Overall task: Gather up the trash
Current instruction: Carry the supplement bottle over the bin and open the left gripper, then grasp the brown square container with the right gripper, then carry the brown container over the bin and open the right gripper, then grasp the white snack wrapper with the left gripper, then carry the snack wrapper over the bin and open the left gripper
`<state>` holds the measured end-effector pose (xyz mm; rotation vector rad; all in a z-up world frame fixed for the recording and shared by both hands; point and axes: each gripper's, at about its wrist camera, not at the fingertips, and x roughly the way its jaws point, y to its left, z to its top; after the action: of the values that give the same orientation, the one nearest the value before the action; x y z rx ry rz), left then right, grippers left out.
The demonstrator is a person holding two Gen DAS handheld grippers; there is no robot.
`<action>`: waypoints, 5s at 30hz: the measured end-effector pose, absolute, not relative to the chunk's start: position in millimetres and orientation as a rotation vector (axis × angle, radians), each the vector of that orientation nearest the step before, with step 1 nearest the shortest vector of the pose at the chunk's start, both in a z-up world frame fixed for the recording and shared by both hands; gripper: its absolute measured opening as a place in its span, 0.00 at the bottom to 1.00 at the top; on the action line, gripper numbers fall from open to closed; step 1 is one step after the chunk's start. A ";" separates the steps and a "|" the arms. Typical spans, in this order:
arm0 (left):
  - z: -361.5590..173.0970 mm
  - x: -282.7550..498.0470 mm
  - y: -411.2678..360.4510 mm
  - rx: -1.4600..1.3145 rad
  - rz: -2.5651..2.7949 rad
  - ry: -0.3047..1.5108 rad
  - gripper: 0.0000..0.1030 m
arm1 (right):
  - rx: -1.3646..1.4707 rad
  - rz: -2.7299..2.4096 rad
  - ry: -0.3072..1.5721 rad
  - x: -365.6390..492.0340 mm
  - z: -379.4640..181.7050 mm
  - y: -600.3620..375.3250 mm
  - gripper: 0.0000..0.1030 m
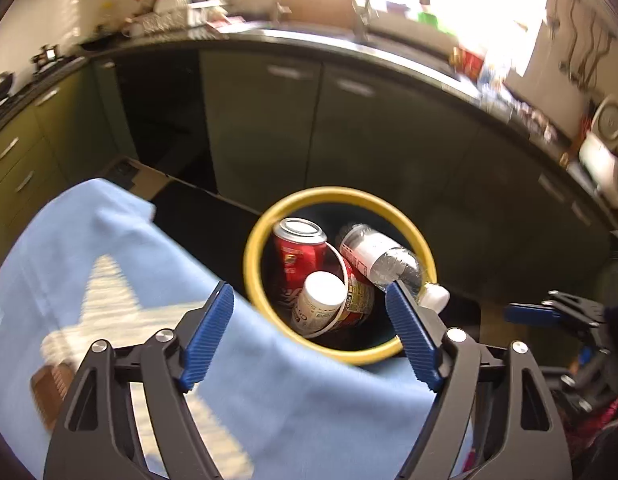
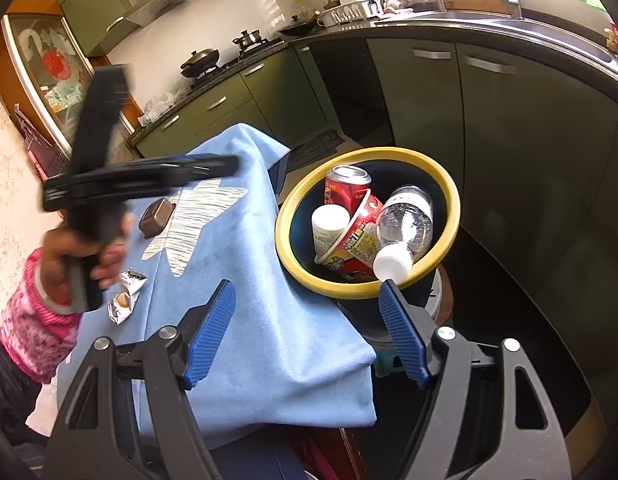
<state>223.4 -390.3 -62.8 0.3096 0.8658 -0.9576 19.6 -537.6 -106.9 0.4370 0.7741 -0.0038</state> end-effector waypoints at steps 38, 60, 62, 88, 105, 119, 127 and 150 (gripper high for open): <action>-85.5 213.8 -29.4 -0.141 -0.189 0.611 0.87 | 0.035 0.244 0.998 279.4 -109.5 -259.0 0.68; -92.8 216.4 -34.0 -0.119 -0.180 0.639 0.87 | 0.118 0.231 0.926 263.4 -98.3 -273.5 0.55; -93.2 216.5 -34.5 -0.115 -0.181 0.640 0.87 | 0.133 0.235 0.902 250.7 -90.3 -284.1 0.55; -100.3 216.0 -50.5 -0.054 -0.211 0.660 0.87 | 0.334 -0.239 0.802 114.2 -111.3 -514.3 0.62; -106.1 201.0 -101.6 0.029 -0.450 0.735 0.89 | 0.409 -0.154 0.753 71.8 -94.7 -505.9 0.66; -116.5 170.1 -194.1 0.184 -0.647 0.880 0.91 | 0.409 -0.106 0.726 58.8 -94.4 -501.9 0.67; -135.4 182.8 -202.1 0.202 -0.587 0.954 0.76 | 0.425 -0.093 0.720 52.7 -97.9 -509.8 0.68; -107.0 167.6 -224.5 0.249 -0.640 0.924 0.51 | 0.430 -0.085 0.700 41.4 -97.8 -517.7 0.68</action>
<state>167.6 -224.5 -107.0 0.2490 0.9240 -0.6402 41.4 -517.7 -97.8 0.4298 0.7003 -0.0853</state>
